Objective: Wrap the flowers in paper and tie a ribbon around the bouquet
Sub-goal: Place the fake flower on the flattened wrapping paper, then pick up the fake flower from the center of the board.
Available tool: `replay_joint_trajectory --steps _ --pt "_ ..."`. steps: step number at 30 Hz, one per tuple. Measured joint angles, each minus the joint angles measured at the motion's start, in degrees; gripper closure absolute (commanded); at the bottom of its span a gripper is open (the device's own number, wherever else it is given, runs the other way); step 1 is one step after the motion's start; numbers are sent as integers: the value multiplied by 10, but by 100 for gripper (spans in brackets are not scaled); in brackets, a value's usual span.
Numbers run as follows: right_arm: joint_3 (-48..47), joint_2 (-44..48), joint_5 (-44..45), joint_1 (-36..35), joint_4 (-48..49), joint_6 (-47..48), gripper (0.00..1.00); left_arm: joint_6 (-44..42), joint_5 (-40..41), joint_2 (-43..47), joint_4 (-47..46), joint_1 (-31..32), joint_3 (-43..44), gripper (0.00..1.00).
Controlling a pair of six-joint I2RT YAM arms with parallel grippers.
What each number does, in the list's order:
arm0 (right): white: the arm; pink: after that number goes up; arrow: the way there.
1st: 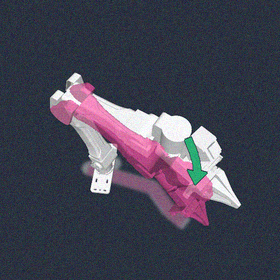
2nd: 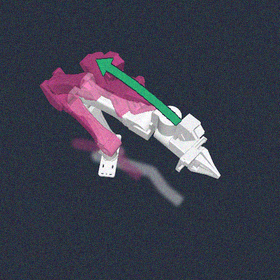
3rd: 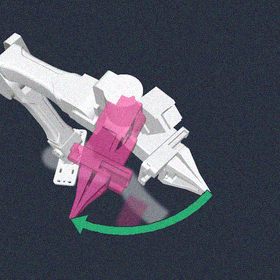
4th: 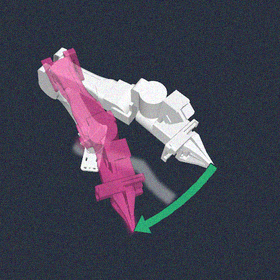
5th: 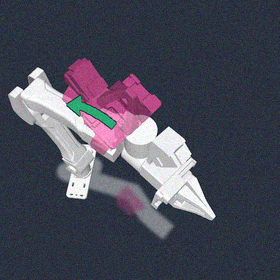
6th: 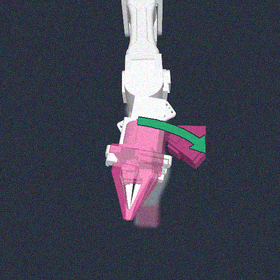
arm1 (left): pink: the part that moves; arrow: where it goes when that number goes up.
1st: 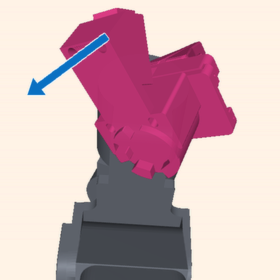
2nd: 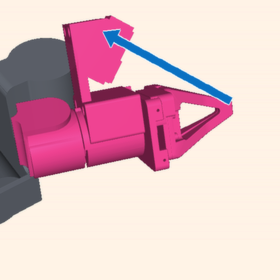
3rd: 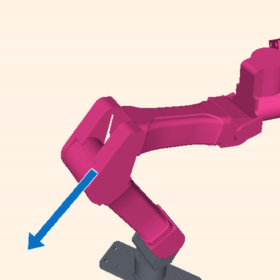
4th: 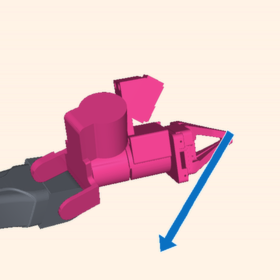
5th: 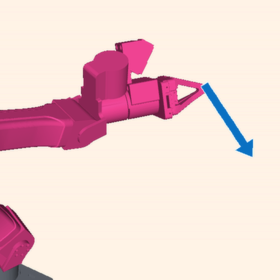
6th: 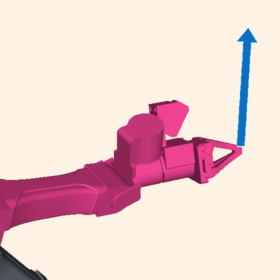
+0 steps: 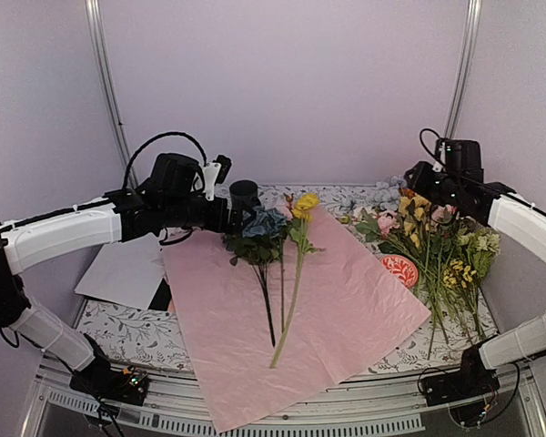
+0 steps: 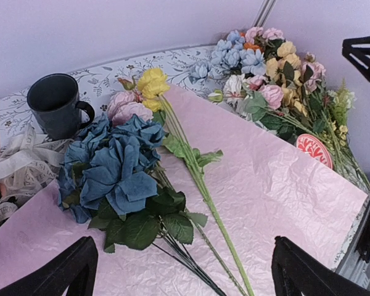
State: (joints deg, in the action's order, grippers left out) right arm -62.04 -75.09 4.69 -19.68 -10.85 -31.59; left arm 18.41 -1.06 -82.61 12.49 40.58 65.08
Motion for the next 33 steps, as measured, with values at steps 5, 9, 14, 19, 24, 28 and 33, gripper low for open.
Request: replay_joint_trajectory --steps 5,9,14,19,24,28,33 --pt "-3 -7 -33 170 -101 68 66 0 0 -3 -1 0 0 1" --pt "14 -40 -68 212 -149 102 62 0 0 -4 -2 0 0 1" --pt "75 -60 -72 232 -164 116 63 0 -2 -7 -2 0 0 1" --pt "106 -78 -72 234 -165 118 75 0 -10 -15 -2 0 0 1" --pt "120 -91 -75 242 -152 119 75 0 -11 -15 -2 0 0 1" --pt "125 -96 -74 245 -144 119 75 0 -12 -15 -2 0 0 1" --pt "126 -97 -69 251 -136 125 97 0 -13 -15 -2 0 0 1"
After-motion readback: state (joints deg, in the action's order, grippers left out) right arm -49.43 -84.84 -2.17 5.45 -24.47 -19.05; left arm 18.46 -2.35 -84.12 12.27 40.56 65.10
